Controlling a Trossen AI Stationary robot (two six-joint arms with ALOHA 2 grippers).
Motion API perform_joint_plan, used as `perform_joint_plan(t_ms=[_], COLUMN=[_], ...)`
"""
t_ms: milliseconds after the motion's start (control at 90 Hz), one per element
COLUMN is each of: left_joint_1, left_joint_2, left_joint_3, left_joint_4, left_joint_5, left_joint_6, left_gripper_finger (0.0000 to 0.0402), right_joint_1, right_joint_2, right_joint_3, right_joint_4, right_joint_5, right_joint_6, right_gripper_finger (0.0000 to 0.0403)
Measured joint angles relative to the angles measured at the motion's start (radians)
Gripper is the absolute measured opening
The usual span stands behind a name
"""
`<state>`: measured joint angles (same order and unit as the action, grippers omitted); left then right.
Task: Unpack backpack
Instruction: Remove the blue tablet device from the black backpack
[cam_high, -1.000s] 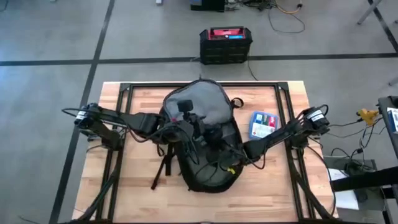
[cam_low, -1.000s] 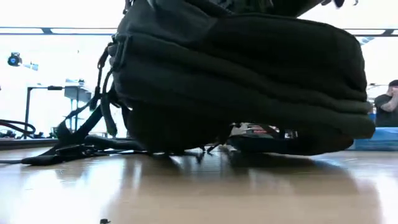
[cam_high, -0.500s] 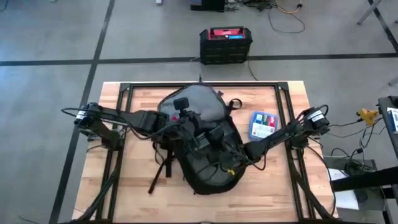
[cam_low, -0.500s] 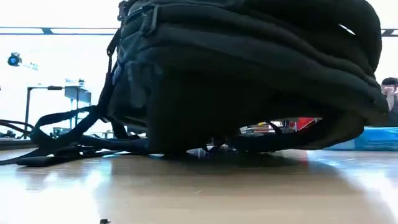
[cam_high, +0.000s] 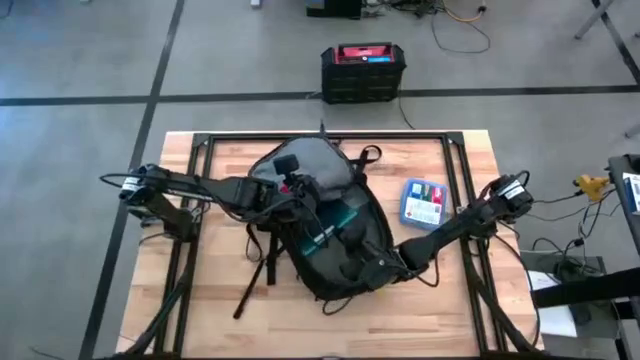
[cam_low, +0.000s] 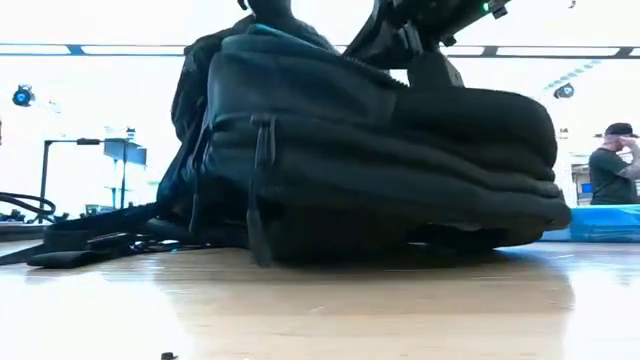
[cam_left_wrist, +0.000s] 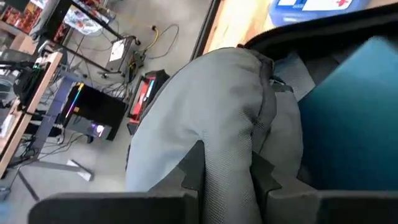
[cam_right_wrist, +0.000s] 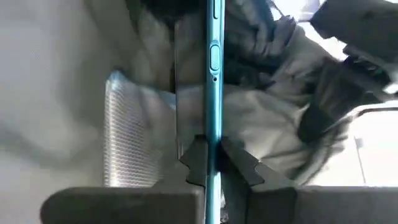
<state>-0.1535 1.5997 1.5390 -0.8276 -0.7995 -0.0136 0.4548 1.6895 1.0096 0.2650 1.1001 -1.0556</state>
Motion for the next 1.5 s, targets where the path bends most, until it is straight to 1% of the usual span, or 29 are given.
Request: perform_joint_plan(t_ms=[133, 311, 456, 544, 633, 767, 911, 1056, 1133, 1211, 1333, 1500], left_joint_1=[0.005, 0.006, 0.010, 0.022, 0.038, 0.053, 0.053, 0.053, 0.051, 0.041, 0.027, 0.025], left_joint_2=[0.000, 0.000, -0.012, -0.035, -0.068, -0.125, -0.191, -0.251, -0.279, -0.303, -0.328, -0.341], left_joint_3=[-0.023, -0.029, -0.062, -0.115, -0.195, -0.336, -0.454, -0.541, -0.582, -0.631, -0.699, -0.764], left_joint_4=[-0.002, -0.016, -0.018, -0.016, -0.006, 0.069, 0.154, 0.167, 0.170, 0.199, 0.251, 0.324], left_joint_5=[-0.007, -0.008, -0.031, -0.046, -0.053, -0.064, -0.058, -0.046, -0.013, 0.018, 0.024, 0.041], left_joint_6=[-0.006, -0.006, -0.007, -0.036, -0.073, -0.097, -0.117, -0.193, -0.237, -0.265, -0.293, -0.313], left_gripper_finger=[0.0038, 0.0038, 0.0038, 0.0038, 0.0038, 0.0038, 0.0038, 0.0038, 0.0038, 0.0038, 0.0038, 0.0038], right_joint_1=[-0.006, -0.008, -0.017, -0.028, -0.039, -0.056, -0.073, -0.070, -0.064, -0.065, -0.066, -0.071], right_joint_2=[-0.008, -0.021, -0.022, -0.040, -0.082, -0.177, -0.283, -0.379, -0.411, -0.425, -0.423, -0.400], right_joint_3=[0.000, 0.000, 0.000, 0.000, 0.000, 0.000, 0.000, 0.000, 0.000, 0.000, 0.000, 0.000], right_joint_4=[-0.009, -0.035, -0.144, -0.245, -0.334, -0.453, -0.622, -0.811, -0.943, -1.066, -1.271, -1.498], right_joint_5=[-0.004, -0.052, -0.061, -0.068, -0.072, -0.128, -0.143, -0.141, -0.139, -0.141, -0.144, -0.212], right_joint_6=[0.035, 0.109, 0.194, 0.278, 0.364, 0.500, 0.641, 0.764, 0.830, 0.933, 1.102, 1.347], right_gripper_finger=[0.0006, 0.0006, 0.0006, 0.0006, 0.0006, 0.0006, 0.0006, 0.0006, 0.0006, 0.0006, 0.0006, 0.0006])
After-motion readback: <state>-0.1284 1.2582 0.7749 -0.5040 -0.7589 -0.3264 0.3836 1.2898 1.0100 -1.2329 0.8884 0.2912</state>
